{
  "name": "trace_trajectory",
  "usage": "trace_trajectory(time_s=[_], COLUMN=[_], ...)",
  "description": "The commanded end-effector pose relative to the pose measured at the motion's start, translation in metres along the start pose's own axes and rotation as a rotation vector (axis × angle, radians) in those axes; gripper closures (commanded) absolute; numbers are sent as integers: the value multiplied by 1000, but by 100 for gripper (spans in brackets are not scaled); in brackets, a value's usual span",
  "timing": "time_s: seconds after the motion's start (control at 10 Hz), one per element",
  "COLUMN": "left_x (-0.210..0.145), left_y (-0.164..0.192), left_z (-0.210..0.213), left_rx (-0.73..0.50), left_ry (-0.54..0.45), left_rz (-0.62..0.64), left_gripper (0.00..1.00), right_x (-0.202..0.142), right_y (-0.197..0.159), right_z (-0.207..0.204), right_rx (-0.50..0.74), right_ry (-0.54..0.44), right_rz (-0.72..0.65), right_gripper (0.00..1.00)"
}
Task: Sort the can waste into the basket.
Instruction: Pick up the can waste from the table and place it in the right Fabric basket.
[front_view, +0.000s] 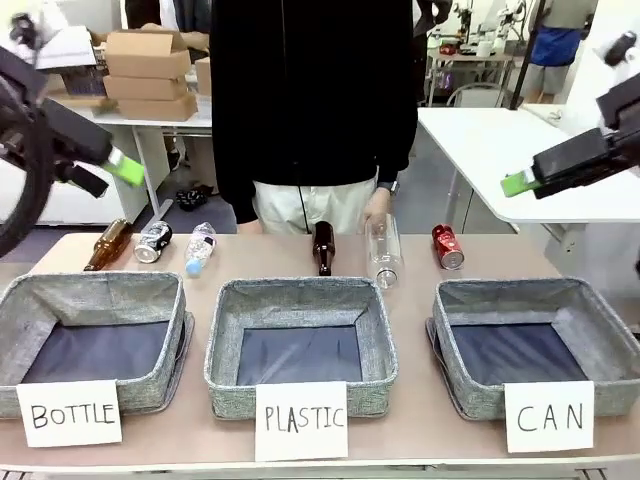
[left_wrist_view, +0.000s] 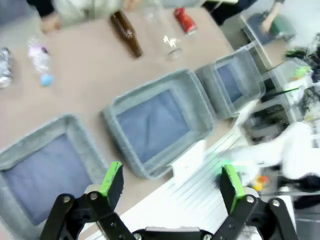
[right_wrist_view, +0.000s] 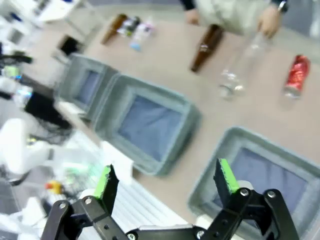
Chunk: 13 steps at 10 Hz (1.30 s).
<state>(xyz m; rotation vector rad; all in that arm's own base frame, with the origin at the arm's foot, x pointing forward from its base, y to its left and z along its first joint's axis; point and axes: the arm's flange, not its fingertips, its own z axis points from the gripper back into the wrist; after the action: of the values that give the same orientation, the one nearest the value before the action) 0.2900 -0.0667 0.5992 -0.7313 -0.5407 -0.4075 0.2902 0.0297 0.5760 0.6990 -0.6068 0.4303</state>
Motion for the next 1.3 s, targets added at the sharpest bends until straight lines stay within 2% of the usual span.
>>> trace_trajectory(time_s=[0.0, 0.2, 0.4, 0.5, 0.6, 1.2], left_x=[2, -11, -10, -15, -15, -15], left_y=[54, 88, 107, 104, 104, 104], left_z=[12, 11, 10, 22, 22, 22], left_rx=[-502, -551, -551, -433, -433, -433], left_ry=[-227, -308, -330, -151, -151, -151], left_rz=[683, 818, 970, 534, 534, 534], left_gripper=[0, 0, 0, 0, 0, 0], right_x=[0, -11, -14, -12, -20, -20], right_y=[-47, -76, -87, -83, -86, -86], right_z=[14, 9, 3, 0, 12, 12], right_rx=[718, 802, 806, 661, 688, 688], right_ry=[-88, -193, -216, -214, -148, -148], right_rz=[-657, -750, -789, -734, -505, -505], right_gripper=[0, 0, 0, 0, 0, 0])
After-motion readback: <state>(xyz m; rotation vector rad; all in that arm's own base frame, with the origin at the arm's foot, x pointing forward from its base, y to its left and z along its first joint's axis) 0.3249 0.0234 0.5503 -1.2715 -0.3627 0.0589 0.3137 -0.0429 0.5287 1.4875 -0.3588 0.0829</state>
